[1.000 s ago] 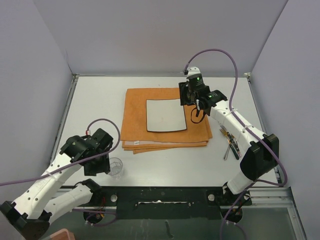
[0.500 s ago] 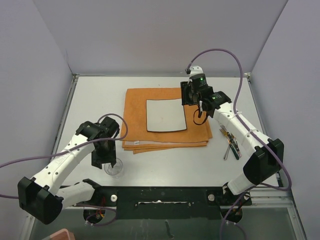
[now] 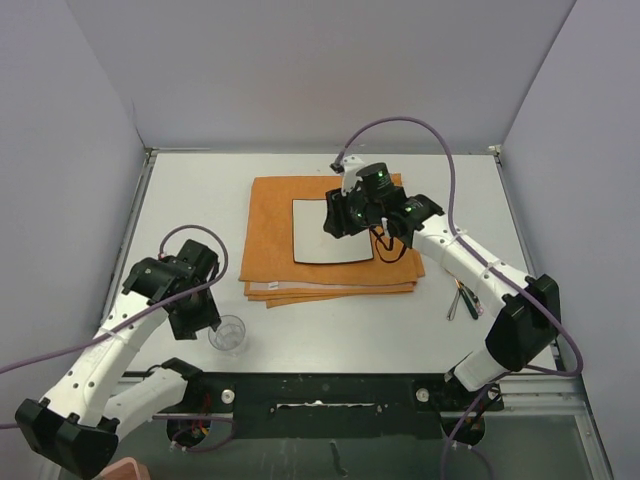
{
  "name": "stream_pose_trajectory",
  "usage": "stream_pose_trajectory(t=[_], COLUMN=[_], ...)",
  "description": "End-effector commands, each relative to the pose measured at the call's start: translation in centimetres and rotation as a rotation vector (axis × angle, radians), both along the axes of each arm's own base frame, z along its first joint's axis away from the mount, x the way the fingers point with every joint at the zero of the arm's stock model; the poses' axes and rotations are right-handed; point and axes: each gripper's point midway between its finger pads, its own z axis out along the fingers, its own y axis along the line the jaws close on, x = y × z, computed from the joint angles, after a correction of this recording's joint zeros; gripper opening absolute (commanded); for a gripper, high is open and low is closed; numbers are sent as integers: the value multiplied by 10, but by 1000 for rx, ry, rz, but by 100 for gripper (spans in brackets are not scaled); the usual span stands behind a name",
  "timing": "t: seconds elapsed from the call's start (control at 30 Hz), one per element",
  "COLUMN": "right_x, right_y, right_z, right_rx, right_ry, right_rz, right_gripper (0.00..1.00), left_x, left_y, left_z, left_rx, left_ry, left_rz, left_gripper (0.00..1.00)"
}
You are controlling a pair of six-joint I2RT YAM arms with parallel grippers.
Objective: Set the dinner table for one person
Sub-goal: Pick up the cup at the center of the board.
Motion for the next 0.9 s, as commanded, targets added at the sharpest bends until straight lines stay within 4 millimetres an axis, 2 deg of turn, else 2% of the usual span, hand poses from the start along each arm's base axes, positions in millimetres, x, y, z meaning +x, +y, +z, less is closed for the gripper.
stream_pose_trajectory(t=[0.0,0.07,0.2,0.37,0.47,0.87], right_x=[-15,-16,-20,-22,-22,-21], right_y=[28,26,22,17,15,12], right_z=[29,32,39,40,43,50], right_rx=[75,78,91,75,74,71], right_ry=[-58,-70,-92,-106,-115,-129], right_rz=[142,134,132,124,119,111], right_gripper=[39,39,39,39,39,39], left_x=[-10,-13,-15,-6,-5,-11], left_y=[-3,-12,-19,-18,-18,-22], left_z=[-12,-20,-28,-25,-30,-42], left_rx=[-28,-83,-100,-87,-77,-103], left_ry=[56,71,119,94,107,123], left_rz=[102,97,110,111,124,188], left_gripper=[42,41,40,40,40,38])
